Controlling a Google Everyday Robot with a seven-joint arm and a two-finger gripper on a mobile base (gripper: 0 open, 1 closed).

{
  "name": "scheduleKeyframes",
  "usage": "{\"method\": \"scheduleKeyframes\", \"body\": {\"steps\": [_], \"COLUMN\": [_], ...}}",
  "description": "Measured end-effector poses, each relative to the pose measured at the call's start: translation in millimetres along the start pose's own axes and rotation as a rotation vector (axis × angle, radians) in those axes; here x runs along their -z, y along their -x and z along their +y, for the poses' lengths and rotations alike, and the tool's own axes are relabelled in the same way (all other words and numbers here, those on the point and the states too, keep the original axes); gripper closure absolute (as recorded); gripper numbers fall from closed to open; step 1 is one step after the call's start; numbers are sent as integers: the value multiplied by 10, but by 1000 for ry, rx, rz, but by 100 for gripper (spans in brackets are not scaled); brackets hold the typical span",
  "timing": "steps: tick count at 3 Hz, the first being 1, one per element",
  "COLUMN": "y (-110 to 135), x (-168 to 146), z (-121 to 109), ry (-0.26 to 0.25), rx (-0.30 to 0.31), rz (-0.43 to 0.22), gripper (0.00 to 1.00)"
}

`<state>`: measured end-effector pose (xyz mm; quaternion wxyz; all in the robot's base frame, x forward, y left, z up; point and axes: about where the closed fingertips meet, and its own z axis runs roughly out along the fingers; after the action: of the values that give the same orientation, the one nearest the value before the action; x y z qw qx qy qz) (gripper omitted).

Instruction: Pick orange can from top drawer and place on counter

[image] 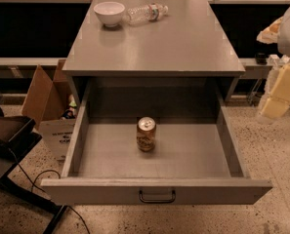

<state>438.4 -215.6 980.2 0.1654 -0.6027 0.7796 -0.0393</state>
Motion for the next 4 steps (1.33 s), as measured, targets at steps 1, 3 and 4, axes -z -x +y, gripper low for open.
{"method": "scheduleKeyframes", "body": {"steps": [1, 3, 4], "y": [0, -75, -9], "x": [0, -406, -908], "z": [0, 175, 171], "ry": [0, 47, 70], "rx": [0, -65, -73], "rz": [0, -190, -398], "gripper": [0, 0, 0]}}
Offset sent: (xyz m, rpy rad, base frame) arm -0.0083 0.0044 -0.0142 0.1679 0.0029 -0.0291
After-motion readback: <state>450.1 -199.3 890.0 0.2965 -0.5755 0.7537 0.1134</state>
